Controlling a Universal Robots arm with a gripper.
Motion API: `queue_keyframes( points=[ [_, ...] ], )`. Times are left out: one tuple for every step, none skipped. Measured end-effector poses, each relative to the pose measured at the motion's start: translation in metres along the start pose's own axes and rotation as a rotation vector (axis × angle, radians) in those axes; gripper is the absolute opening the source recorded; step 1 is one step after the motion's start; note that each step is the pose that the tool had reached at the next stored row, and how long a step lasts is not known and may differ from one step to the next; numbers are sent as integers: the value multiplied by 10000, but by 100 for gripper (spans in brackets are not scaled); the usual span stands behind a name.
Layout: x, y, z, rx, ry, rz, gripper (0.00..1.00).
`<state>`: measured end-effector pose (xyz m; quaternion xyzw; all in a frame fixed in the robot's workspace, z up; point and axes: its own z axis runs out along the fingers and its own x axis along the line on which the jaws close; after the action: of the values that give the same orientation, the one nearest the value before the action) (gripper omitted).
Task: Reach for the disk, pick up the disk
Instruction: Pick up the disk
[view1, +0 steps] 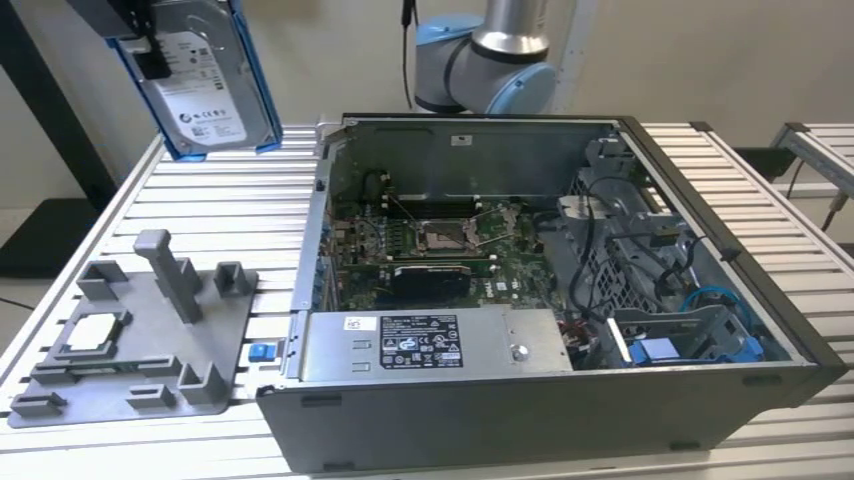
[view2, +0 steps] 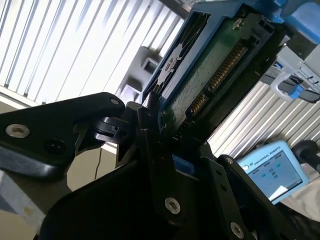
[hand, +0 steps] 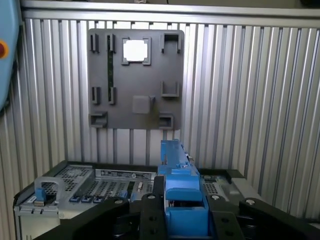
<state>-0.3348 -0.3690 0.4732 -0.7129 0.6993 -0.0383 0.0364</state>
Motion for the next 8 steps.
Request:
queue_keyframes(
  points=[
    [0, -18, 8, 0, 0, 0, 0],
    [1, -41, 15, 0, 1, 0, 0],
    [1, -76, 25, 1, 0, 0, 0],
    [2, -108, 33, -1, 0, 0, 0],
    [3, -133, 42, 0, 0, 0, 0],
    [3, -167, 51, 1, 0, -1, 0],
    [4, -202, 58, -1, 1, 0, 0],
    [5, -234, 66, 1, 0, -1, 0]
  ],
)
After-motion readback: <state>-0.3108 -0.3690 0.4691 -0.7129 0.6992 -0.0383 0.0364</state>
